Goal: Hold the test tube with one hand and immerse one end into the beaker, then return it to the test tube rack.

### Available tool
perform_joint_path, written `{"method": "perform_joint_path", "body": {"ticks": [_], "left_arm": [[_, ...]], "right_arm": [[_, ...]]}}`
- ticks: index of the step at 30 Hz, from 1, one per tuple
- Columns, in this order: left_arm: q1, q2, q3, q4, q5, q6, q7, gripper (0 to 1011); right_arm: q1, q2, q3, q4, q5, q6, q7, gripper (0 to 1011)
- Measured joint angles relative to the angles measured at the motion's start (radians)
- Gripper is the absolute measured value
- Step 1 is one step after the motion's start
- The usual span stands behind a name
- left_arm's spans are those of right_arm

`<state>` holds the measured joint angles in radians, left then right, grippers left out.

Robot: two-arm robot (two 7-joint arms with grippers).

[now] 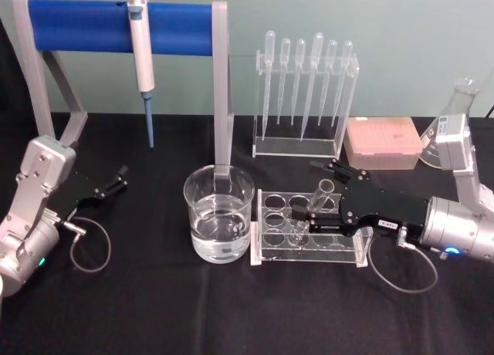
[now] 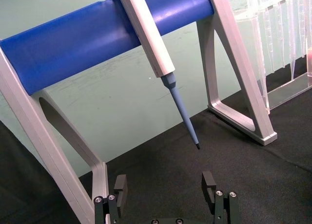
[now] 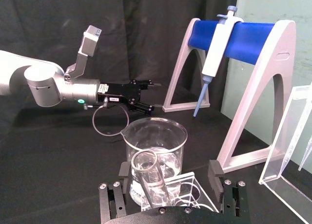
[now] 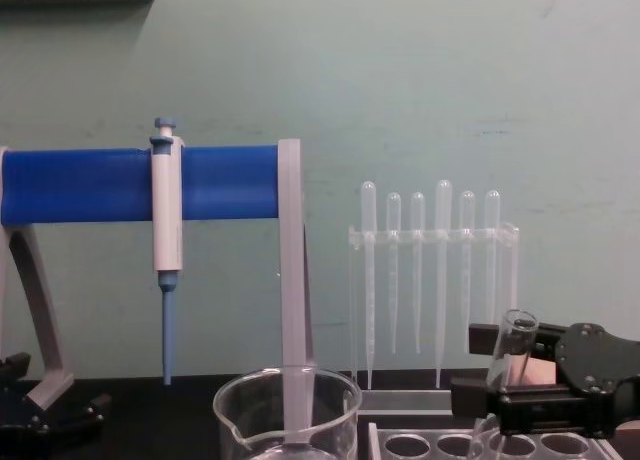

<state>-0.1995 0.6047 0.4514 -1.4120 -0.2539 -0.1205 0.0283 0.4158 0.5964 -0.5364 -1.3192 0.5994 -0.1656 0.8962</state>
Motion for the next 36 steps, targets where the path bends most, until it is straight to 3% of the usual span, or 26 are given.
{"method": "perform_joint_path", "body": {"ticks": [12,13,25,28,36], "left_arm": [[0.0,0.0,0.0,0.0,0.0,0.0,0.0,1000],[0.0,0.0,0.0,0.0,0.0,0.0,0.0,1000],[0.0,0.0,0.0,0.0,0.0,0.0,0.0,1000],[0.0,0.0,0.0,0.0,0.0,0.0,0.0,1000],[0.0,0.0,0.0,0.0,0.0,0.0,0.0,1000]], "right_arm": [[-0.003,0.003,0.002,-0.004,0.002,0.0,0.002,734],[-0.003,0.004,0.003,-0.004,0.002,0.0,0.003,668],[-0.004,0.005,0.004,-0.005,0.004,-0.001,0.005,282],[-0.005,0.005,0.004,-0.005,0.004,-0.001,0.005,226],[-0.005,0.005,0.004,-0.005,0.004,-0.001,0.006,226]]}}
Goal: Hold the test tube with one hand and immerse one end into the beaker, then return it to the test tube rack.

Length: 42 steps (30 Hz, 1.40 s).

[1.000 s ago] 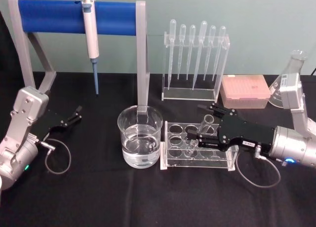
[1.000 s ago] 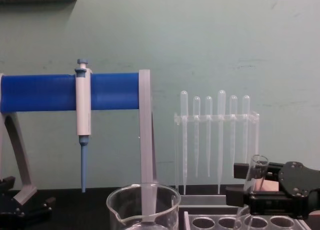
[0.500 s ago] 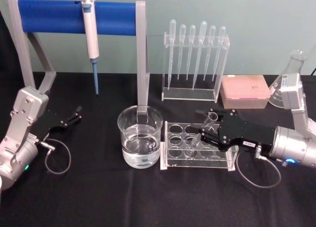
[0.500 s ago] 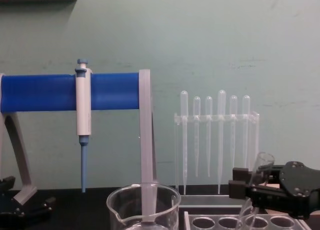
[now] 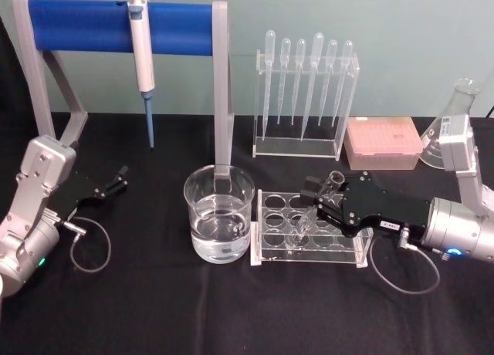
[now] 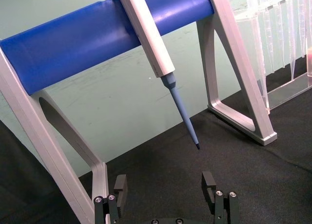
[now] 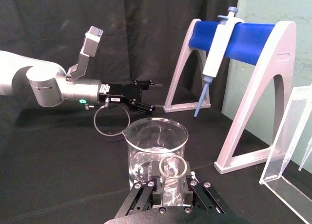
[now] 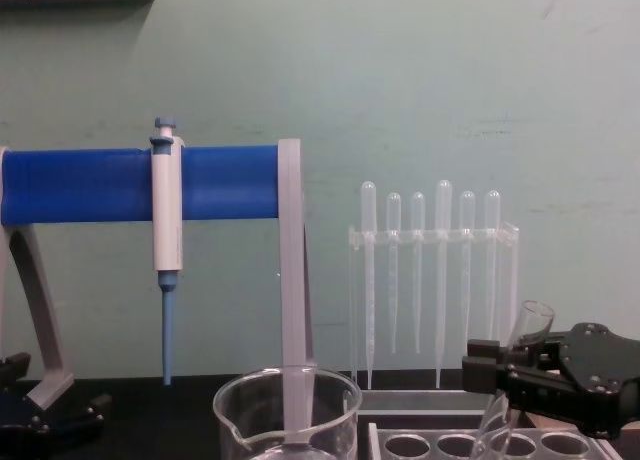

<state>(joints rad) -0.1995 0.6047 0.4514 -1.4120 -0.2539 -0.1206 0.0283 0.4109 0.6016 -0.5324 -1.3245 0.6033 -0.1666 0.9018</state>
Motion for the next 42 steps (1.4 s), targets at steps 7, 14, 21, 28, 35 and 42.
{"method": "perform_joint_path", "body": {"ticks": [7,14,21,28,35,42], "left_arm": [[0.0,0.0,0.0,0.0,0.0,0.0,0.0,1000],[0.0,0.0,0.0,0.0,0.0,0.0,0.0,1000],[0.0,0.0,0.0,0.0,0.0,0.0,0.0,1000],[0.0,0.0,0.0,0.0,0.0,0.0,0.0,1000],[0.0,0.0,0.0,0.0,0.0,0.0,0.0,1000],[0.0,0.0,0.0,0.0,0.0,0.0,0.0,1000]], "right_arm": [[0.015,0.014,-0.004,-0.016,-0.008,0.01,0.004,226],[0.06,0.05,-0.012,-0.065,-0.012,0.071,0.021,226],[0.128,0.081,-0.023,-0.107,0.03,0.168,0.066,226],[0.199,0.092,-0.045,-0.122,0.064,0.257,0.107,226],[0.277,0.1,-0.082,-0.136,0.06,0.325,0.129,226],[0.322,0.099,-0.109,-0.123,0.054,0.349,0.133,226]]}}
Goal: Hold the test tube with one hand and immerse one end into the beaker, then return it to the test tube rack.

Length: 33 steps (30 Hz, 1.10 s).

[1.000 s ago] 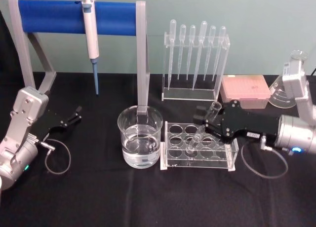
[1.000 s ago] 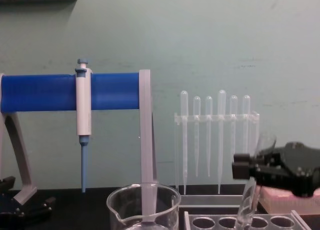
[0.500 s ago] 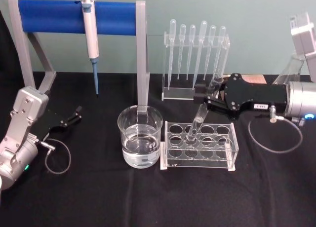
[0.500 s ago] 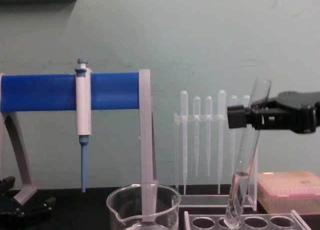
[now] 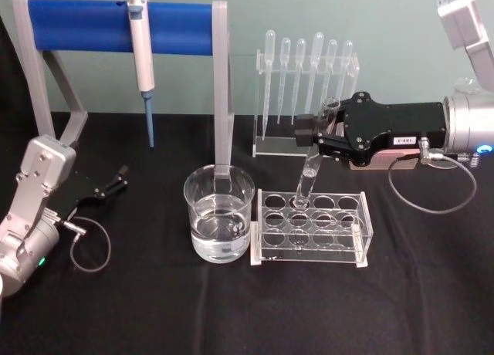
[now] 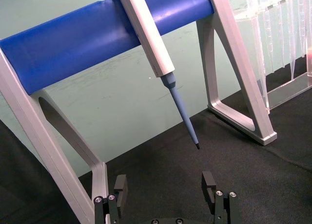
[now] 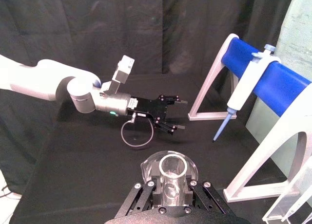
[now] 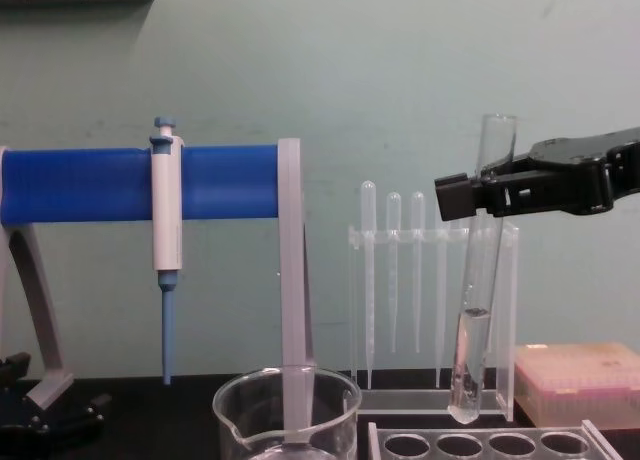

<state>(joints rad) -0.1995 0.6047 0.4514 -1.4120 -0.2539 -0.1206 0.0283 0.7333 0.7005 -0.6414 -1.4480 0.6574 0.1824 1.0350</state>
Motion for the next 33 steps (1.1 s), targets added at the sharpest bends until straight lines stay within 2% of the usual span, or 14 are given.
{"method": "perform_joint_path", "body": {"ticks": [18,33], "left_arm": [[0.0,0.0,0.0,0.0,0.0,0.0,0.0,1000],[0.0,0.0,0.0,0.0,0.0,0.0,0.0,1000]], "right_arm": [[0.059,0.008,-0.055,0.019,0.001,0.016,-0.005,226],[0.057,0.007,-0.052,0.019,0.001,0.015,-0.006,226]]}}
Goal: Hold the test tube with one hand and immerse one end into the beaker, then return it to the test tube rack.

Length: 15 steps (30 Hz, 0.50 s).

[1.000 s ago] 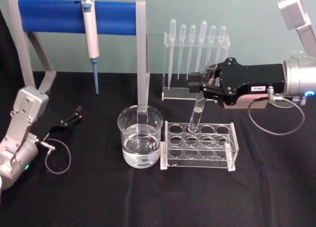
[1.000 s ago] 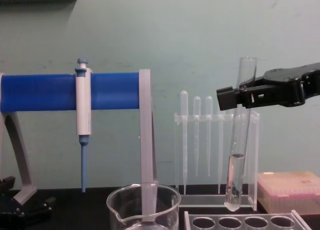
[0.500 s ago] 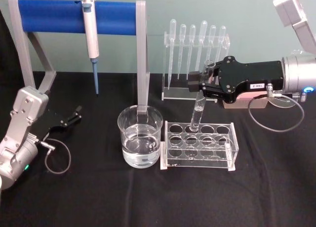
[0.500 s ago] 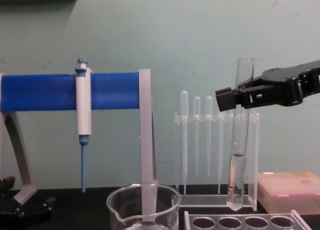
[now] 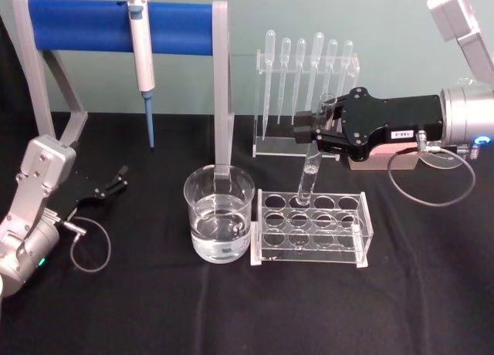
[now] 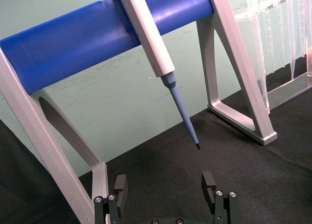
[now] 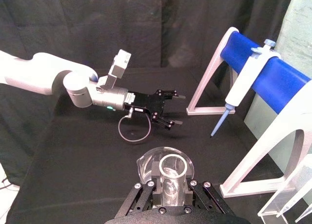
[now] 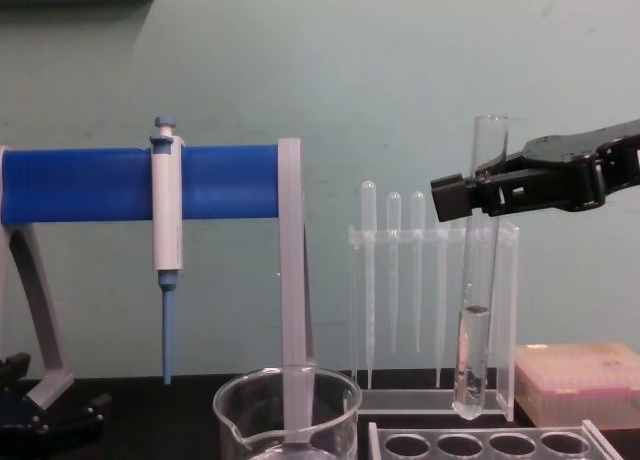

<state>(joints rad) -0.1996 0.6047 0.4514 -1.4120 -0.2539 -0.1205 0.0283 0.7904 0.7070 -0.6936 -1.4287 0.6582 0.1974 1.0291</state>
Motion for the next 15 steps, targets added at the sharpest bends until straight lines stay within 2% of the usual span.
{"method": "perform_joint_path", "body": {"ticks": [15], "left_arm": [[0.0,0.0,0.0,0.0,0.0,0.0,0.0,1000]], "right_arm": [[-0.001,-0.001,0.002,0.0,0.0,-0.001,-0.001,226]]}}
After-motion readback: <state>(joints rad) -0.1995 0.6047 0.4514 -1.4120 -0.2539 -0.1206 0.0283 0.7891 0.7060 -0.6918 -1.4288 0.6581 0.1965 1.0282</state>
